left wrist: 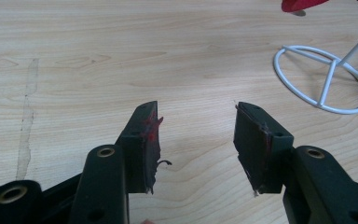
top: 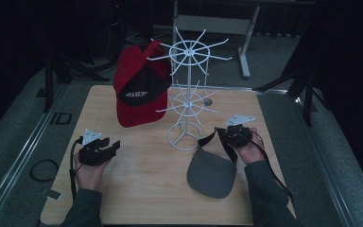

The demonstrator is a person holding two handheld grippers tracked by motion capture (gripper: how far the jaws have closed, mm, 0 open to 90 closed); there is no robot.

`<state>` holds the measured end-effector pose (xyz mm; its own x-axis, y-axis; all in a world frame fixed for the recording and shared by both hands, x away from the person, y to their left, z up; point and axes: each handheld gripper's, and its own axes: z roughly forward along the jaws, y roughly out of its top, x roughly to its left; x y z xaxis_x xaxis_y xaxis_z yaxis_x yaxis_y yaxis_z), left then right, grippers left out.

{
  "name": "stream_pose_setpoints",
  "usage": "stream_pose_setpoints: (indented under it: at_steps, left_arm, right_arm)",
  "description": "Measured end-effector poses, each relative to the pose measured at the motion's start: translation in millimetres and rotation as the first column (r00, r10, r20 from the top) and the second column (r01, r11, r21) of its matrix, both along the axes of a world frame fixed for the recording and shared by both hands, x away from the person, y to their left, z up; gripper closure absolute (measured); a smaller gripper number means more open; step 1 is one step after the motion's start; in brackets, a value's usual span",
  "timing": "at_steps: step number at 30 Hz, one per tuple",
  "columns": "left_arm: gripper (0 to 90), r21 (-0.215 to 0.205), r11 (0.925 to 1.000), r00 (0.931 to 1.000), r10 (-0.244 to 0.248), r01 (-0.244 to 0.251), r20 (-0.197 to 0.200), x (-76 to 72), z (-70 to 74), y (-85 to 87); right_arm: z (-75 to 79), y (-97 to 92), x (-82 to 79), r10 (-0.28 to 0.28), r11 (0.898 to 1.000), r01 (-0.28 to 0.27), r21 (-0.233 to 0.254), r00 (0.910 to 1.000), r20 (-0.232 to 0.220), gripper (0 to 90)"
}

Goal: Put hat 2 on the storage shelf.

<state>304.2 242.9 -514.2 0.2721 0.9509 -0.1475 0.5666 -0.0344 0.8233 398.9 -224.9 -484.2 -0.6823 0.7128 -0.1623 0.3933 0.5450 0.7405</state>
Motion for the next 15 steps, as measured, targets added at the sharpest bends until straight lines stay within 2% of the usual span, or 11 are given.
stream_pose_setpoints:
  at_steps: [15]
  left_arm:
    - [50.7,-0.002,1.0000,1.0000,0.000,0.000,0.002,-1.6,0.6,2.3]
  right_arm:
    - [33.5,-7.3,-10.7,-0.014,0.997,0.007,0.077,0.9951,0.097,87.7]
